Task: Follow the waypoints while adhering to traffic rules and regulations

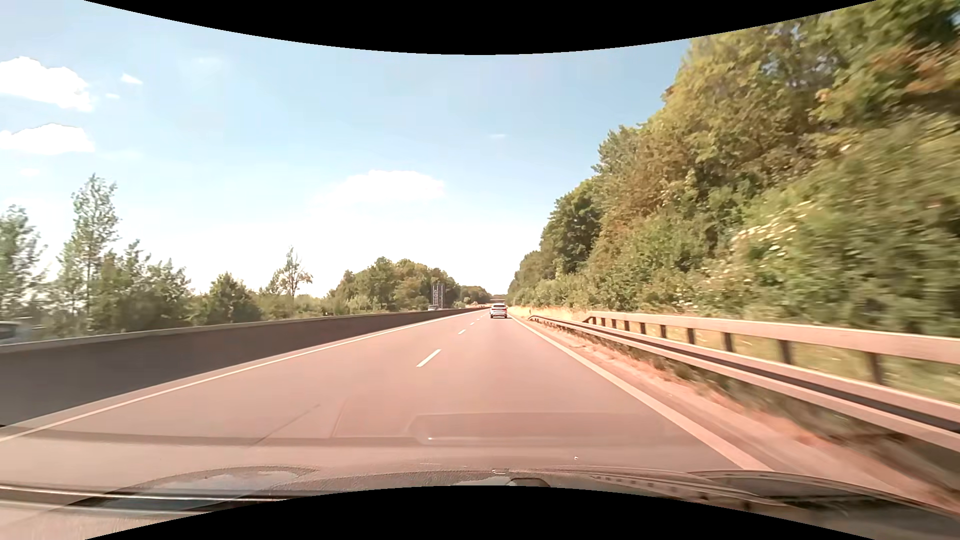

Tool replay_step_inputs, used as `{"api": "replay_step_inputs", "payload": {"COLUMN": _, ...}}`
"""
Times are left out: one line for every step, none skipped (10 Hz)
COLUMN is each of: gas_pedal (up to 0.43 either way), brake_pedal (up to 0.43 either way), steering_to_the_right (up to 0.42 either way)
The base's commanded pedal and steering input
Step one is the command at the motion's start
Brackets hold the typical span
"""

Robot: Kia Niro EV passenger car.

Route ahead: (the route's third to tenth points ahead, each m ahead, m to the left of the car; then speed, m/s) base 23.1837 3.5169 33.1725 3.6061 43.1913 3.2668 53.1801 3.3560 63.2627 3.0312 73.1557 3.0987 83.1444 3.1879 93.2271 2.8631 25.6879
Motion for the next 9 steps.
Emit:
{"api": "replay_step_inputs", "payload": {"gas_pedal": 0.358, "brake_pedal": 0.0, "steering_to_the_right": -0.002}}
{"api": "replay_step_inputs", "payload": {"gas_pedal": 0.358, "brake_pedal": 0.0, "steering_to_the_right": -0.001}}
{"api": "replay_step_inputs", "payload": {"gas_pedal": 0.358, "brake_pedal": 0.0, "steering_to_the_right": -0.001}}
{"api": "replay_step_inputs", "payload": {"gas_pedal": 0.358, "brake_pedal": 0.0, "steering_to_the_right": -0.001}}
{"api": "replay_step_inputs", "payload": {"gas_pedal": 0.358, "brake_pedal": 0.0, "steering_to_the_right": -0.001}}
{"api": "replay_step_inputs", "payload": {"gas_pedal": 0.358, "brake_pedal": 0.0, "steering_to_the_right": -0.001}}
{"api": "replay_step_inputs", "payload": {"gas_pedal": 0.358, "brake_pedal": 0.0, "steering_to_the_right": -0.001}}
{"api": "replay_step_inputs", "payload": {"gas_pedal": 0.358, "brake_pedal": 0.0, "steering_to_the_right": 0.0}}
{"api": "replay_step_inputs", "payload": {"gas_pedal": 0.358, "brake_pedal": 0.0, "steering_to_the_right": -0.001}}
